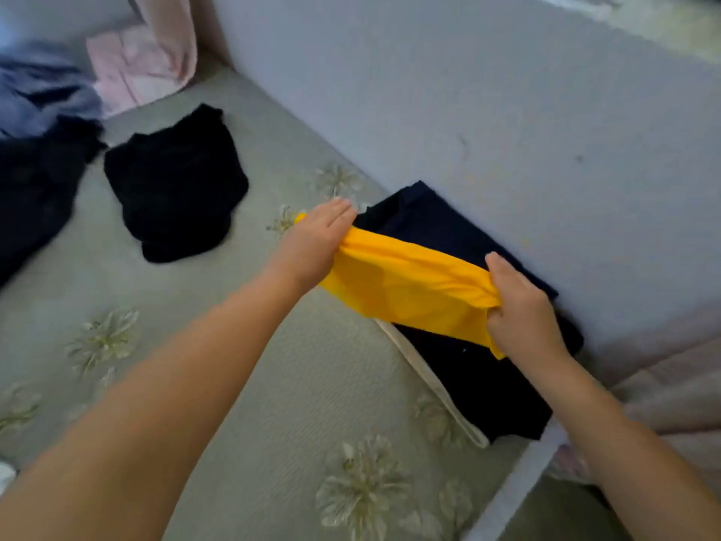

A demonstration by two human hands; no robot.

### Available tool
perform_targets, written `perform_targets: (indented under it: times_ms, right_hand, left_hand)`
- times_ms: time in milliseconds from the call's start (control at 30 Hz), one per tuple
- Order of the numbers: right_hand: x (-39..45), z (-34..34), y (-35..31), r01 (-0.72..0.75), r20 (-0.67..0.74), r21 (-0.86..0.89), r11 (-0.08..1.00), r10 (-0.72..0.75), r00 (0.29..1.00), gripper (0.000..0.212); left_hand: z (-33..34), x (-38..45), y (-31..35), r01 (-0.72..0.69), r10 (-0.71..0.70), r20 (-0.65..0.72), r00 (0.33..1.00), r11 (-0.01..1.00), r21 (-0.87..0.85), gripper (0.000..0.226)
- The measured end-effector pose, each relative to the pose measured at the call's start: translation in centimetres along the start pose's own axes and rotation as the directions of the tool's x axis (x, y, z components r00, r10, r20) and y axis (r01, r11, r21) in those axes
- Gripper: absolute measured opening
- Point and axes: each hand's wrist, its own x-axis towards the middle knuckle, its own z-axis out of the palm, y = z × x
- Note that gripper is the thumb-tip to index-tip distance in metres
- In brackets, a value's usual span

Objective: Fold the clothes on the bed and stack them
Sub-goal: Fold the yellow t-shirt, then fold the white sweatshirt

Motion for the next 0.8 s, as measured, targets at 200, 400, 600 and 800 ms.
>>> perform_targets:
  times_ms: [200,400,600,800]
  right_hand:
    - [3.5,-4.9,3.4,0.070,-0.194,-0.045,0.997,-0.077,0.978,0.058]
    - [0.9,6.4,6.7,0.007,0.172,-0.128,0.992,0.016,0.985,0.066]
    - [-2.1,15.1,10.5,-0.051,0.384,-0.243,0.969,0.144,0.912,0.076]
    - [-3.0,16.0,10.9,0.009,0.224,-0.235,0.972,0.045,0.973,0.077]
  left_hand:
    - [0.3,9.7,4.0,-0.301,0.316,-0.105,0.943,0.944,0.136,0.037]
    - [10.9,7.8,0.6,-0.090,-0.036,0.342,0.939,0.934,0.346,0.053]
    - [20.7,0.1,0.8,-0.019,-0.109,0.582,0.806,0.978,0.208,0.081]
    - [22.7,-4.0,1.3,0.103,-0.143,0.412,0.900,0.988,0.118,0.071]
